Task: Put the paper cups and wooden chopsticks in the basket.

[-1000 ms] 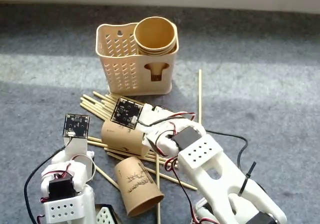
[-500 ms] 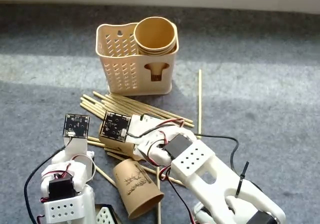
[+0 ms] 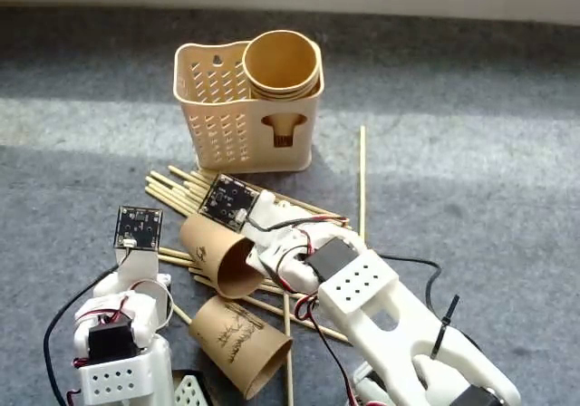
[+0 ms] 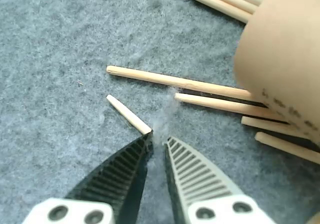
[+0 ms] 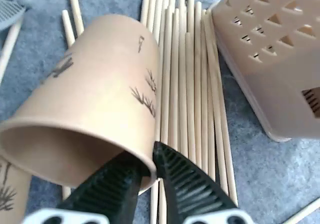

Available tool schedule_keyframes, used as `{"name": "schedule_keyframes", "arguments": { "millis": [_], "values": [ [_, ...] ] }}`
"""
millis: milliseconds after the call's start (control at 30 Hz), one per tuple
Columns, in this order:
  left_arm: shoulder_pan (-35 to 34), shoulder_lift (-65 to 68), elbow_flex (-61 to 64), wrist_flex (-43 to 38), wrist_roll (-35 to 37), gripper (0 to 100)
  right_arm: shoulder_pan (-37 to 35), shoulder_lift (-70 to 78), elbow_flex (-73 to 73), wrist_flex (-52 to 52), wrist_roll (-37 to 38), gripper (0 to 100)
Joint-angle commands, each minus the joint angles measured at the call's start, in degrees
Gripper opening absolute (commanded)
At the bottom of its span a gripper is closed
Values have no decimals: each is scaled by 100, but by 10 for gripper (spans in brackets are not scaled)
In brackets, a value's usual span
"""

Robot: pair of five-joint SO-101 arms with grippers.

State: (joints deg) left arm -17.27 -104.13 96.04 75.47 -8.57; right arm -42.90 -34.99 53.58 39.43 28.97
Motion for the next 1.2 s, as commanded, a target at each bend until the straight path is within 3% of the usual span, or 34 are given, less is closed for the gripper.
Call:
{"name": "schedule_keyframes", "arguments": {
  "millis": [0, 167, 500, 733, 1167],
  "values": [
    [-40, -22, 110, 26, -9, 53, 163, -646, -40, 40, -352, 19],
    [-40, -22, 110, 26, -9, 53, 224, -1490, -31, 532, -721, 5],
    [-40, -22, 110, 26, -9, 53, 1033, -2281, -66, 708, -1653, 5],
    [-40, -22, 110, 26, -9, 53, 1051, -2404, -1464, 1411, -1969, 5],
    [-40, -22, 110, 26, -9, 53, 1068, -2079, -3196, 1393, -1943, 5]
  ]
}}
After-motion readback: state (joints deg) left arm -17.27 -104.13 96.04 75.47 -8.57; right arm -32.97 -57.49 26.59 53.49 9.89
